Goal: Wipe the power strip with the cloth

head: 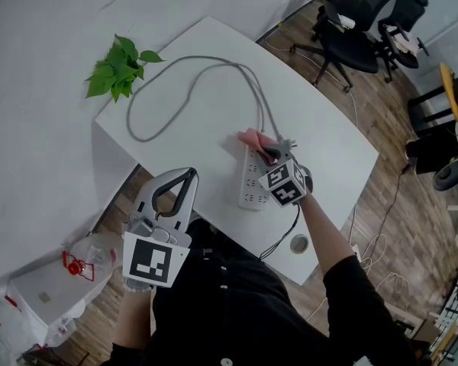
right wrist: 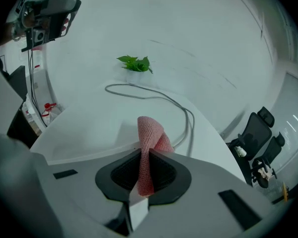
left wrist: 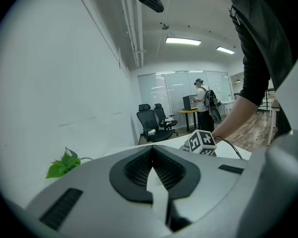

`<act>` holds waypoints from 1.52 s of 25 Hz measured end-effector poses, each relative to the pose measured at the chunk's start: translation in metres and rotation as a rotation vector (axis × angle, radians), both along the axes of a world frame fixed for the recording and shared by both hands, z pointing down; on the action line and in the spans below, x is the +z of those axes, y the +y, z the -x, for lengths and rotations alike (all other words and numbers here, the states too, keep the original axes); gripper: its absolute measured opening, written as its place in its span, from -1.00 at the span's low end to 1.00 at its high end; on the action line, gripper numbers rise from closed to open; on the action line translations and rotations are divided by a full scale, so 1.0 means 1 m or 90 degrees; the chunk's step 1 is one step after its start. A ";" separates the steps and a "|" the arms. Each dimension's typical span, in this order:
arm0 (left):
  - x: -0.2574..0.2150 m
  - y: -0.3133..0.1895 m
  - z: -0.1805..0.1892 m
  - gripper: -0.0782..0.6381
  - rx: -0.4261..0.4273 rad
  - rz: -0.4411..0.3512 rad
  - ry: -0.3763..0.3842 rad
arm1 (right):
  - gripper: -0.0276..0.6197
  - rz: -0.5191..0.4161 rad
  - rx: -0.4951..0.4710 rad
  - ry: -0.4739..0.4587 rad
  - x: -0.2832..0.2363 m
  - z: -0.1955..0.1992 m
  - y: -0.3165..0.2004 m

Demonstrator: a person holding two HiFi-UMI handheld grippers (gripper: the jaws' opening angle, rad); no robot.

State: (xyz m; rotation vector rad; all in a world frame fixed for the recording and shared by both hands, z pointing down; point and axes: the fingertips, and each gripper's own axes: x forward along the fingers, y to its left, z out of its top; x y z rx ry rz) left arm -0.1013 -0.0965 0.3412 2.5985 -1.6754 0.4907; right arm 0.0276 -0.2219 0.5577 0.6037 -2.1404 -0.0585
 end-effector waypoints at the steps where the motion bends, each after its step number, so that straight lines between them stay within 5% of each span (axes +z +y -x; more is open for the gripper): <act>1: 0.000 -0.001 0.000 -0.75 0.000 0.000 0.000 | -0.74 0.002 -0.002 -0.002 0.000 0.000 0.003; 38: 0.002 -0.011 -0.024 -0.75 0.039 0.002 0.004 | -0.74 0.091 -0.148 -0.045 0.004 -0.005 0.153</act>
